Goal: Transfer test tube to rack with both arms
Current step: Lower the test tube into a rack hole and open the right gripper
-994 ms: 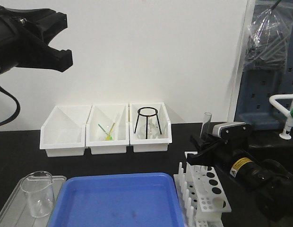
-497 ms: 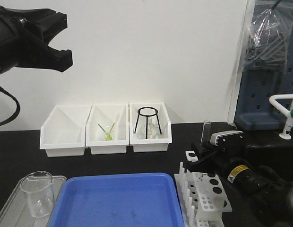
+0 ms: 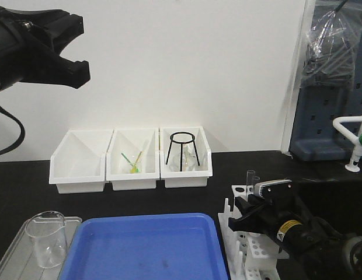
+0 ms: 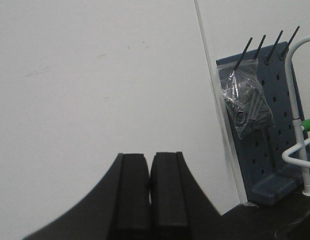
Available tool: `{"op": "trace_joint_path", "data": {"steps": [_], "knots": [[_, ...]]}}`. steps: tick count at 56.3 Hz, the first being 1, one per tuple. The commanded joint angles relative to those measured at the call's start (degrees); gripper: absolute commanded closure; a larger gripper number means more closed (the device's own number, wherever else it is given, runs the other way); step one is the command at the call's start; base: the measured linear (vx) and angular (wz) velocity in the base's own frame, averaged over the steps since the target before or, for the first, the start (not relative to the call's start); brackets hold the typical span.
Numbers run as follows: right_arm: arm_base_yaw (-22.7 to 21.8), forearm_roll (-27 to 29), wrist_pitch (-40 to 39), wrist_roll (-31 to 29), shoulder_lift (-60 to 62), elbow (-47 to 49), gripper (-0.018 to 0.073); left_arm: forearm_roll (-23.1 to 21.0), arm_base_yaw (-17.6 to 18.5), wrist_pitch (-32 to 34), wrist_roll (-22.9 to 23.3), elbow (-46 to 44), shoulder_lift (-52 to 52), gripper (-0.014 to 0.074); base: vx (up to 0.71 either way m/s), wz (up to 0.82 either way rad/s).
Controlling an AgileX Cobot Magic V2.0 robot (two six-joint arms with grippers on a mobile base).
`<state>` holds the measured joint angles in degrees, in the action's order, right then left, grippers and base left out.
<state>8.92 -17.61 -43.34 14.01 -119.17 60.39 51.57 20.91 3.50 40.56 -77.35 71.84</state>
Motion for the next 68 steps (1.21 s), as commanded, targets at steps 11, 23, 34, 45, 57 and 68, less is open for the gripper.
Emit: {"op": "trace_joint_path", "data": {"steps": [11, 23, 34, 45, 57, 68], "knots": [[-0.2, 0.6, -4.7, 0.5, 2.0, 1.4, 0.0538, -0.4, -0.1, 3.3, 0.1, -1.8, -1.6, 0.0451, 0.00, 0.00], [-0.2, 0.3, -4.9, 0.6, 2.1, 1.4, 0.0385, -0.4, -0.1, 4.1, 0.1, -1.8, -1.6, 0.0451, 0.00, 0.00], [-0.2, 0.3, -5.0, 0.6, 2.1, 1.4, 0.0156, -0.4, -0.1, 4.2, 0.1, -1.8, -1.6, 0.0451, 0.00, 0.00], [-0.2, -2.2, -5.2, 0.6, 4.2, 1.4, 0.0041, -0.4, -0.1, 4.2, 0.1, -1.8, -1.6, 0.0451, 0.00, 0.00], [-0.2, -9.9, -5.1, 6.6, 11.5, 1.4, 0.0122, -0.4, -0.1, 4.2, 0.1, -1.8, -1.6, 0.0451, 0.00, 0.00], [-0.2, -15.7, -4.9, 18.3, 20.1, 1.4, 0.0361, -0.4, -0.1, 4.3, 0.1, -1.8, -1.6, 0.0451, 0.00, 0.00]]}}
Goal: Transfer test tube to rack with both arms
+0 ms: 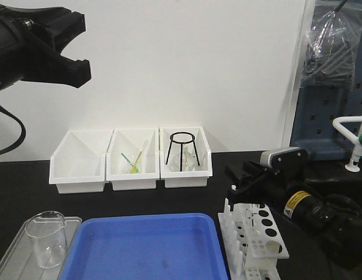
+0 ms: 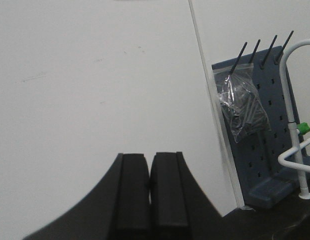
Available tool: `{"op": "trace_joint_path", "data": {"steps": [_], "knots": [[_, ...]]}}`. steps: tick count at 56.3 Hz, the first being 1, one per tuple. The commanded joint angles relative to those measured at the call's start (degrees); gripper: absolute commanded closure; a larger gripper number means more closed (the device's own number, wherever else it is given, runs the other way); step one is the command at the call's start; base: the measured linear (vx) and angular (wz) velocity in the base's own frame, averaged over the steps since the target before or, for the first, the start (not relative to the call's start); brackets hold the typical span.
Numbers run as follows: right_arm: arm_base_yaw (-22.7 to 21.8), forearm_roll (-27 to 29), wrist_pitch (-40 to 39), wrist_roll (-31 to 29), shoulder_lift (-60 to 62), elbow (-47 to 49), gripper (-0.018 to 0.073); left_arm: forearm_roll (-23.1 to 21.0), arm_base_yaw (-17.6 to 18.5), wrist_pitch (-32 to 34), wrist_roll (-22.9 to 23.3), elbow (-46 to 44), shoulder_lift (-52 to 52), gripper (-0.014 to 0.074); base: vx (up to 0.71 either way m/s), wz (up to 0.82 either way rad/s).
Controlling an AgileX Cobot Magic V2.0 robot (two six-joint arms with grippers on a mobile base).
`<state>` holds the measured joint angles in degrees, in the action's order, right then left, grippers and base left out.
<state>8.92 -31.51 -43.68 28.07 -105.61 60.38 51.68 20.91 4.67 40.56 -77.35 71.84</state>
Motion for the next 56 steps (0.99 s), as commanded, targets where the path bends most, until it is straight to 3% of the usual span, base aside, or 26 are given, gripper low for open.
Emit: {"op": "trace_joint_path", "data": {"steps": [1, 9, 21, 29, 41, 56], "knots": [[-0.2, -2.2, -4.5, 4.7, 7.1, 1.4, 0.0381, -0.5, -0.1, 3.1, 0.1, -1.8, -1.6, 0.0451, 0.00, 0.00], [-0.2, -5.8, -3.8, 5.1, 13.4, 1.4, 0.0574, -0.5, -0.1, 3.3, 0.2, -1.8, -1.6, 0.0451, 0.00, 0.00], [-0.2, -9.6, -0.6, 7.1, 22.0, 1.4, 0.0569, -0.5, -0.1, 3.3, 0.2, -1.8, -1.6, 0.0473, 0.00, 0.00], [-0.2, -11.8, 4.0, 8.7, 26.7, 1.4, 0.0570, -0.5, -0.1, 3.3, 1.3, -1.8, -1.7, 0.0607, 0.00, 0.00], [-0.2, -17.2, 9.3, 9.3, 29.9, 1.4, 0.0570, -0.5, -0.1, 3.3, 1.3, -1.8, -1.7, 0.0605, 0.00, 0.00], [-0.2, -17.8, 9.3, 9.3, 29.9, 1.4, 0.0570, -0.5, -0.1, 3.3, 1.2, -1.8, -1.7, 0.0605, 0.00, 0.00]]}}
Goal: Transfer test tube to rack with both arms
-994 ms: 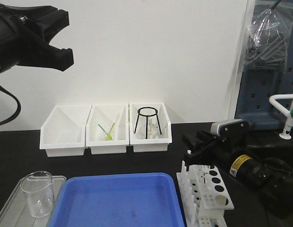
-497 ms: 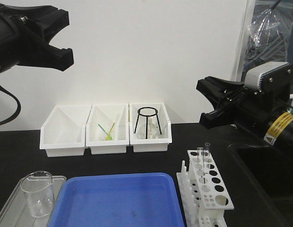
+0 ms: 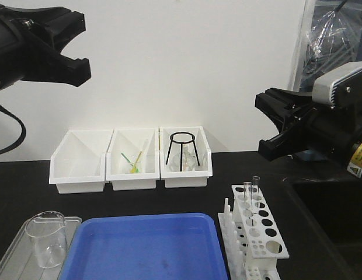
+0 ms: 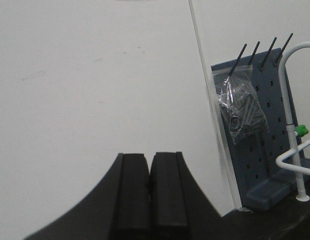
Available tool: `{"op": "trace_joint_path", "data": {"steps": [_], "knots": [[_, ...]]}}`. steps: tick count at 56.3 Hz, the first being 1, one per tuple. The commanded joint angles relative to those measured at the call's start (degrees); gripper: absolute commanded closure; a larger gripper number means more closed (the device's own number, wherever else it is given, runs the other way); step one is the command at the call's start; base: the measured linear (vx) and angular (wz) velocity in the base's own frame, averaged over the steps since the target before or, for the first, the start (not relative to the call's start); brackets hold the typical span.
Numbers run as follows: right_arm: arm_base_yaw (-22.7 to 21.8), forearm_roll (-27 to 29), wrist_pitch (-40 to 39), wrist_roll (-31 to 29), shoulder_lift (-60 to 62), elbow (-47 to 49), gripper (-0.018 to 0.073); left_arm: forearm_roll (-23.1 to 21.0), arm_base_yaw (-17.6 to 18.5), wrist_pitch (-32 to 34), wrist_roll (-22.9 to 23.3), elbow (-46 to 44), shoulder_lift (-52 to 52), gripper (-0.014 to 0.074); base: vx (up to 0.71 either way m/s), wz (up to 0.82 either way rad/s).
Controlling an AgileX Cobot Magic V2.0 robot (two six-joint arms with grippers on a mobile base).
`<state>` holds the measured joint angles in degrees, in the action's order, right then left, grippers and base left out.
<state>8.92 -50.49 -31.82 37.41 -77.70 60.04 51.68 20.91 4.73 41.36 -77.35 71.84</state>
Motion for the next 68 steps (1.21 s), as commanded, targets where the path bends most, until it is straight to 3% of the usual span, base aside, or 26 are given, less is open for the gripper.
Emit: {"op": "trace_joint_path", "data": {"steps": [1, 56, 60, 62, 65, 68], "knots": [[-0.2, 1.2, -2.6, 0.0, 1.9, 1.8, 0.0570, -0.5, -0.1, 3.2, 0.4, -1.8, -1.7, 0.0605, 0.00, 0.00], [-0.2, 1.2, -2.6, 0.0, 1.9, 1.8, 0.0570, 0.1, -0.1, 0.9, -1.0, -1.8, -1.5, 0.0603, 0.00, 0.00], [-0.2, 1.2, -2.6, 0.0, 1.9, 1.8, 0.0570, -1.1, -0.1, 0.6, -3.4, -1.8, -1.0, 0.0603, 0.00, 0.00], [-0.2, 1.2, -2.6, 0.0, 1.9, 1.8, 0.0570, -3.4, -0.1, -0.8, -7.0, -1.8, -0.8, 0.0603, 0.00, 0.00], [-0.2, 1.1, -2.6, 0.0, 1.9, 1.8, 0.0570, -10.8, -0.1, -3.5, -14.1, -1.7, -0.9, 0.0603, 0.00, 0.00], [-0.2, 1.1, -2.6, 0.0, 1.9, 1.8, 0.0570, -20.0, -0.4, -7.1, -25.3, -1.1, -1.5, 0.0603, 0.00, 0.00]]}}
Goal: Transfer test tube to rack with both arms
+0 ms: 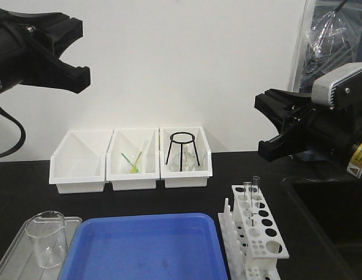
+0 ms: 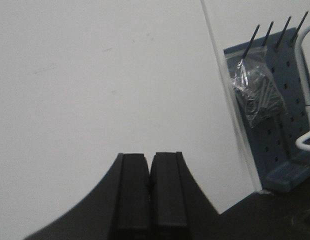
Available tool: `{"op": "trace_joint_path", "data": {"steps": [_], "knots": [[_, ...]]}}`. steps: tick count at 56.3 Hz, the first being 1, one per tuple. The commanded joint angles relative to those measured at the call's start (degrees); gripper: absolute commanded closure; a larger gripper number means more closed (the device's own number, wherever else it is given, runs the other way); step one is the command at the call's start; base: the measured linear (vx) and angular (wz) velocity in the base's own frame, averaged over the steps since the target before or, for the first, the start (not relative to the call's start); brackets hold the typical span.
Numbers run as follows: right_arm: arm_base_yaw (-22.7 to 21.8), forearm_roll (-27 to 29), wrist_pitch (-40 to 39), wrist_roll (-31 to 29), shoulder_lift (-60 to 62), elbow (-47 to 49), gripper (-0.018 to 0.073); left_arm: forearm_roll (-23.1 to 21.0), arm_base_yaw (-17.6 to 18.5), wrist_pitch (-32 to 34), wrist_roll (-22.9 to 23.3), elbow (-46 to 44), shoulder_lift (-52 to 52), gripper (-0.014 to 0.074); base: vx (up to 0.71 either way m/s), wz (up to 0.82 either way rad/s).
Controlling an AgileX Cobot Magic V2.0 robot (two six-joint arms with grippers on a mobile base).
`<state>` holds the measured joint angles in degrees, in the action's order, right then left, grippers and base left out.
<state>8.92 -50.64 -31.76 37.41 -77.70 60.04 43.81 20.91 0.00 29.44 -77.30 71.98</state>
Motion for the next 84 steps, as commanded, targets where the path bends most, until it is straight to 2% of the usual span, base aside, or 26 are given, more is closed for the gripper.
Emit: {"op": "trace_joint_path", "data": {"steps": [1, 5, 7, 8, 11, 15, 19, 24, 33, 41, 50, 59, 66, 70, 84], "knots": [[-0.2, 1.3, -2.7, 0.0, 1.9, 1.8, 0.0570, -16.4, -0.7, -3.2, -18.1, -0.6, -1.8, 0.0603, 0.00, 0.00], [-0.2, 1.1, -2.7, 0.0, 1.9, 1.8, 0.0570, -30.2, -2.0, -5.3, -33.4, 2.4, -3.9, 0.0603, 0.00, 0.00], [-0.2, 0.9, -2.7, 0.0, 1.9, 1.8, 0.0570, -35.7, -2.7, -5.0, -39.4, 4.8, -5.8, 0.0603, 0.00, 0.00], [-0.2, 0.7, -2.7, 0.0, 1.9, 1.8, 0.0570, -38.3, -3.1, -4.6, -41.9, 6.0, -7.1, 0.0603, 0.00, 0.00], [-0.2, 0.7, -2.7, 0.0, 1.9, 1.8, 0.0570, -41.8, -4.2, -1.5, -44.6, 11.5, -11.2, 0.0603, 0.00, 0.00], [-0.2, 0.7, -2.7, 0.0, 1.9, 1.8, 0.0570, -42.1, -5.4, 4.5, -43.2, 20.1, -17.6, 0.0603, 0.00, 0.00], [-0.2, 0.7, -2.7, 0.0, 1.9, 1.8, 0.0570, -41.7, -6.5, 10.7, -39.1, 30.7, -25.7, 0.0603, 0.00, 0.00], [-0.2, 0.7, -2.7, 0.0, 1.9, 1.8, 0.0570, -41.6, -7.8, 13.1, -35.3, 43.0, -36.9, 0.0603, 0.00, 0.00], [-0.2, 0.7, -2.6, 0.0, 1.9, 1.8, 0.0570, -41.8, -11.0, 8.8, -30.7, 61.3, -58.3, 0.0603, 0.00, 0.00], [-0.2, 0.7, -2.6, 0.0, 1.9, 1.8, 0.0570, -42.2, -15.6, -3.2, -27.3, 67.7, -74.3, 0.0603, 0.00, 0.00], [-0.2, 0.6, -2.7, -0.1, 1.4, 1.6, 0.0570, -42.1, -21.3, -13.8, -26.3, 68.1, -70.9, 0.0603, 0.00, 0.01], [-0.2, 0.5, -2.5, -0.1, 0.9, 1.1, 0.0570, -42.0, -24.5, -13.2, -26.4, 72.2, -73.4, 0.0603, 0.00, 0.00], [-0.2, 0.5, -2.6, -0.1, 0.5, 1.1, 0.0570, -43.3, -24.6, -9.0, -25.9, 77.8, -73.5, 0.0603, 0.00, 0.00], [-0.2, 0.5, -2.6, -0.1, 0.5, 1.1, 0.0570, -43.8, -24.6, -11.8, -25.9, 77.4, -73.4, 0.0603, 0.00, 0.00], [-0.2, 0.5, -2.6, -0.1, 0.5, 1.1, 0.0570, -43.8, -24.6, -11.8, -26.4, 77.4, -73.4, 0.0603, 0.00, 0.00]]}}
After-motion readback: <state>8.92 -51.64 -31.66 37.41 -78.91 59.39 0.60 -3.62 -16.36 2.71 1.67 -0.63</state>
